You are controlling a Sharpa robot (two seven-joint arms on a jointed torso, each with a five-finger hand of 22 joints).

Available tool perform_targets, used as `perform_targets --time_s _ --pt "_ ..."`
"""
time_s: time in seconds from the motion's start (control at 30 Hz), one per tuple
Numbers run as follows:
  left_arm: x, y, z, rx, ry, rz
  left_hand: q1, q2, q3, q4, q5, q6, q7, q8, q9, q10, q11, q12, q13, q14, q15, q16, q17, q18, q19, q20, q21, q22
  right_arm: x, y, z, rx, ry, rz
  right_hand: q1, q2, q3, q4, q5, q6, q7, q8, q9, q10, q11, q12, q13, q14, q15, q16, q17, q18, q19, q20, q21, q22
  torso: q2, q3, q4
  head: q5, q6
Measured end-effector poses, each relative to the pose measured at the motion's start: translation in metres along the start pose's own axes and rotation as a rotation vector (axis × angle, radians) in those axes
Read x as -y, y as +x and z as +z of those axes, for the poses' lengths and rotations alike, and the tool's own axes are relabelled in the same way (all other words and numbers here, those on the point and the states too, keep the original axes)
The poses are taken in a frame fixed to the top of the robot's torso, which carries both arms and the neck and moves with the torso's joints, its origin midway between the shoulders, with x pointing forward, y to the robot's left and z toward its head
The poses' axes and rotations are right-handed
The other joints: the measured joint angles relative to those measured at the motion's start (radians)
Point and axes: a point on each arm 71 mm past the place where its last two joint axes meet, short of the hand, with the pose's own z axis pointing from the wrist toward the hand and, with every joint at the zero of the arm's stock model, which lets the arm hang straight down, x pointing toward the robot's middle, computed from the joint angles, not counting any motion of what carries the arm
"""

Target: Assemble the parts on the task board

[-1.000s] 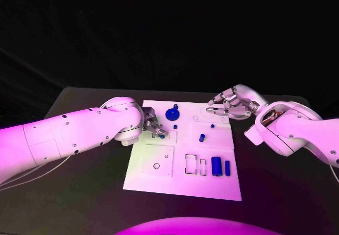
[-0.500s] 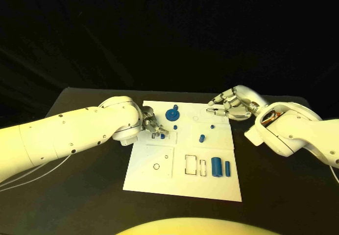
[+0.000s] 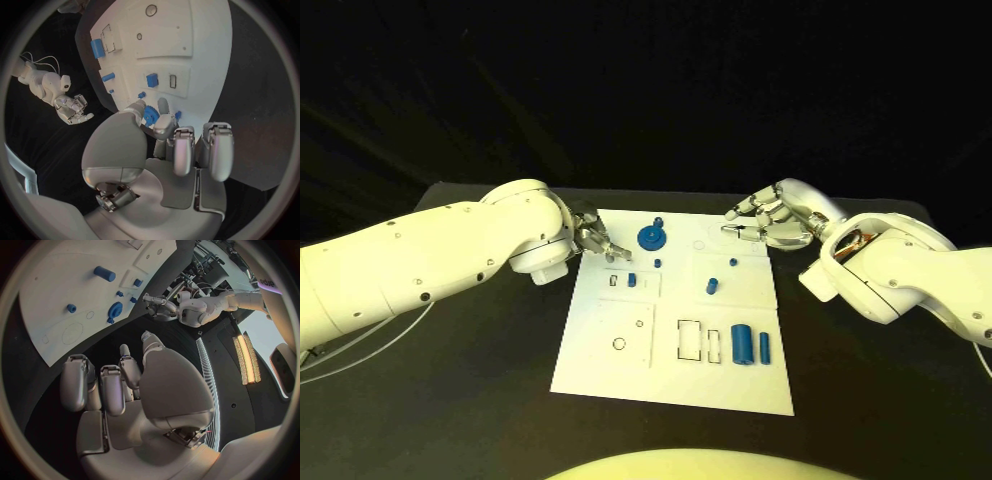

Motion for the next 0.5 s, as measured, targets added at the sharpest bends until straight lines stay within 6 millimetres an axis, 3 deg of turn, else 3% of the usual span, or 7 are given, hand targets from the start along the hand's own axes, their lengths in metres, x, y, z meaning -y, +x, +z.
perform_targets --time_s 0.1,0.23,0.5 --pt "0.000 -0.015 -0.003 0.015 -0.004 0.009 0.029 0.002 0.003 0.001 0.000 -0.014 0.007 -0.026 -0.017 -0.011 0.010 -0.016 -0.013 0.002 0.003 0.000 0.000 0.000 0.000 0.000 0.000 0.000 0.000 0.000 0.000 0.000 0.001 0.000 0.000 0.000 0.000 0.000 0.000 0.000 0.000 0.000 0.000 0.000 0.000 0.000 0.000 0.000 0.000 0.000 0.000 0.000 0.000 0.000 0.000 0.000 0.000 0.0000 0.0000 0.000 0.003" --pt "0.000 -0.032 -0.001 0.033 -0.021 0.026 0.031 0.000 0.005 0.001 0.000 -0.018 0.010 -0.037 -0.028 -0.018 0.010 -0.018 -0.018 0.000 0.007 0.000 0.000 0.000 0.000 0.000 0.000 0.000 0.000 0.000 0.000 -0.001 0.002 0.000 0.000 0.000 -0.001 -0.002 0.000 0.000 0.000 0.000 0.000 0.000 0.000 0.000 0.000 0.000 0.000 0.000 0.001 0.000 0.000 0.000 0.000 0.000 0.000 0.0000 0.0000 0.002 0.006" --pt "0.002 -0.044 0.009 0.051 -0.048 0.056 0.026 0.004 0.002 0.004 0.000 -0.018 0.010 -0.045 -0.036 -0.018 0.010 -0.013 -0.008 0.000 0.007 0.000 0.000 0.000 0.000 0.000 0.000 0.000 -0.001 0.001 0.001 -0.004 0.000 0.000 0.000 0.000 -0.003 -0.003 0.000 0.000 0.000 0.004 0.000 0.000 0.000 0.000 0.000 0.000 0.000 0.000 0.001 0.000 0.000 0.000 0.000 0.000 0.002 -0.0006 -0.0006 0.000 0.011"
